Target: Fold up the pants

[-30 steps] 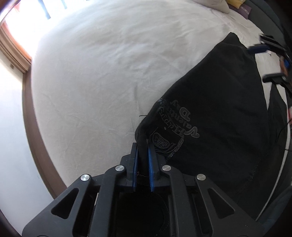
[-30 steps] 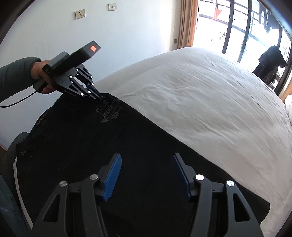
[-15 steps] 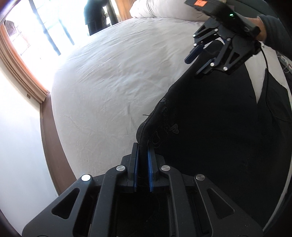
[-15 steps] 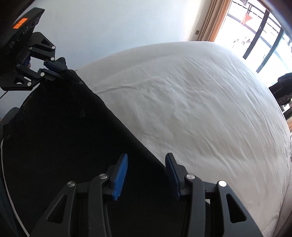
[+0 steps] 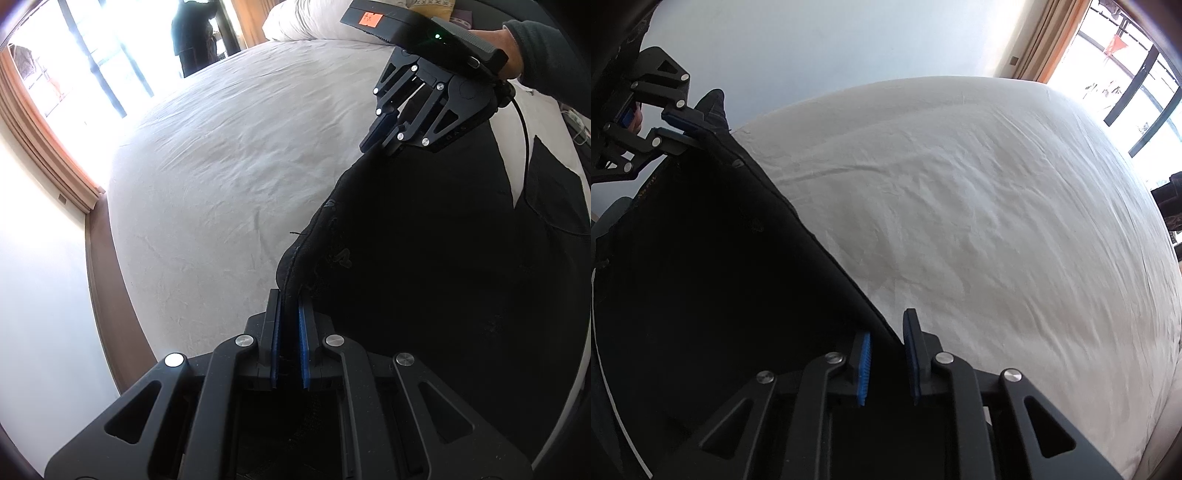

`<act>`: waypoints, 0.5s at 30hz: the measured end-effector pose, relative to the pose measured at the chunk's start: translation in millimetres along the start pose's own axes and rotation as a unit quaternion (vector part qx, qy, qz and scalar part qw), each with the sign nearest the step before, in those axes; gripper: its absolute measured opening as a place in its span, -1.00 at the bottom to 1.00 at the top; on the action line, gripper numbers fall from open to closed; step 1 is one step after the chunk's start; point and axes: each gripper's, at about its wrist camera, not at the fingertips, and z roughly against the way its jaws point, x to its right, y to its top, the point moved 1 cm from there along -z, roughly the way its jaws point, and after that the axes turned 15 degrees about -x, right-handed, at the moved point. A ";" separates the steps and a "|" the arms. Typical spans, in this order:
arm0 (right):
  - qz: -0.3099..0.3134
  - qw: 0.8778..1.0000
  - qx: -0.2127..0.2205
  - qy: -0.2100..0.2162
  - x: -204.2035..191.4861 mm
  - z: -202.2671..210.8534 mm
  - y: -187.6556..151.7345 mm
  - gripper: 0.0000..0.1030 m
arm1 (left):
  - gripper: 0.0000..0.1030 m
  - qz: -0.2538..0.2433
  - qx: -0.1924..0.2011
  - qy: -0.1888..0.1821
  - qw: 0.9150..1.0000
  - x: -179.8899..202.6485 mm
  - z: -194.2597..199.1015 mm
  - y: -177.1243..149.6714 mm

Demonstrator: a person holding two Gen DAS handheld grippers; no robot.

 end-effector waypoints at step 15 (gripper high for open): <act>0.000 1.000 0.014 -0.022 -15.7 27.2 -6.8 -0.92 | -0.87 0.009 0.019 -0.002 1.000 6.5 21.2 -0.1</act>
